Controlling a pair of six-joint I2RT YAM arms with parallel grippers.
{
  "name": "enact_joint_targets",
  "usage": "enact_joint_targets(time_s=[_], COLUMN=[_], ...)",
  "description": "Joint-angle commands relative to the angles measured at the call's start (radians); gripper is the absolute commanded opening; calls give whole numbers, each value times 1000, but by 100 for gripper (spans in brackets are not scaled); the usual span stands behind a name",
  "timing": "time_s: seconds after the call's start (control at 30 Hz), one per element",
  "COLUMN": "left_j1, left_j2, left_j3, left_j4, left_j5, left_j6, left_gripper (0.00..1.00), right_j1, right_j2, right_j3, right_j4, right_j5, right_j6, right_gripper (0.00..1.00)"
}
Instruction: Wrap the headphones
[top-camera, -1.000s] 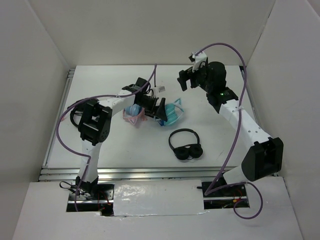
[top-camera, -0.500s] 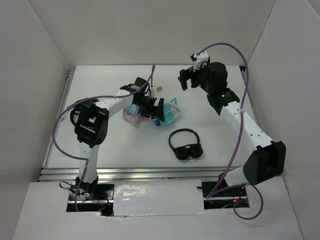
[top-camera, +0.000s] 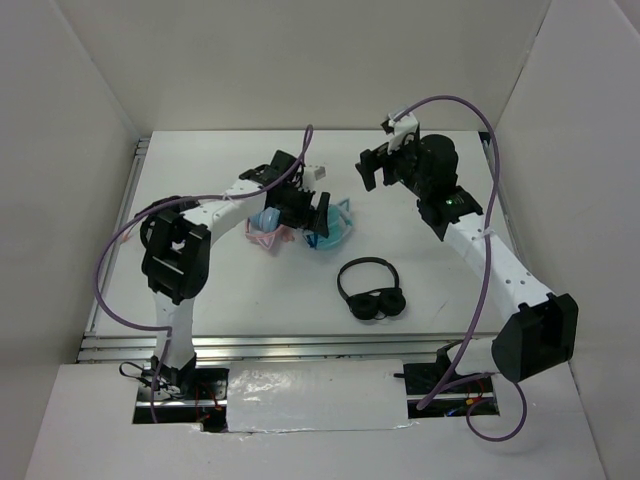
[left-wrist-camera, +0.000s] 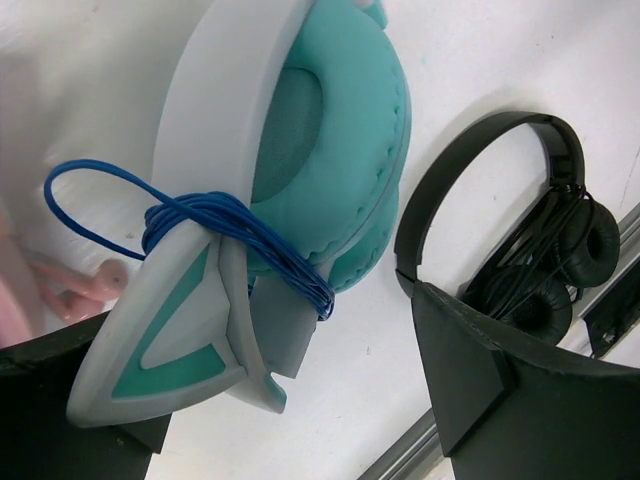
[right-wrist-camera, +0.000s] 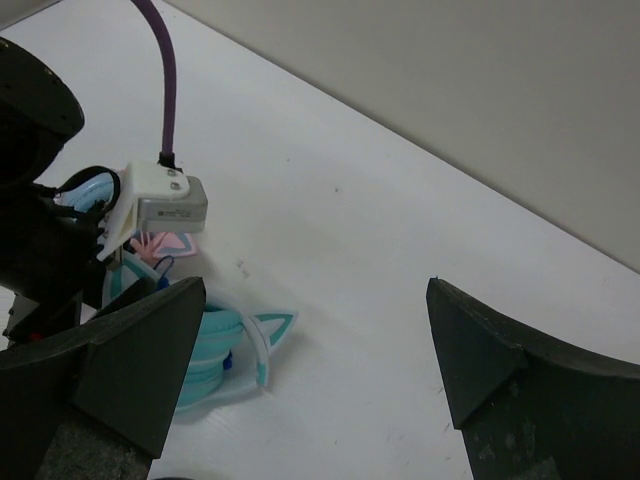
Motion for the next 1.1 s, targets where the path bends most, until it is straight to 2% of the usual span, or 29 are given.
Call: enact_joint_targets(time_s=[0.0,0.1,0.23,0.6,0.73,0.87,1.07], left_j1=[-40,-37,-37,25,51,71,120], left_j2=[-60,-82,-111,-169,-228,-329,-442], left_j3=[6,3,4,-14,-74,-123,-134], left_j4=[30,28,41,65,109,136,123], left_j5=[-42,-86,-79,31,74,38,-17], left_j6=[20,14,12,2,-12,-32,-48], left_gripper=[99,99,99,99,99,99,99], right_j1=[14,15,14,15,15,14,-5], right_j2=[-43,-43,-33,-33,-30,-33,-53], right_j3=[-13,-11,-8,-11,-7,5,24], right_j4=[47,47,43,47,46,47,78], right_j5=[-25,-22,-23,-15,3,23,90], right_j6=[-21,-23,-18,-10,-4,38,199], right_gripper=[100,100,100,100,100,100,100])
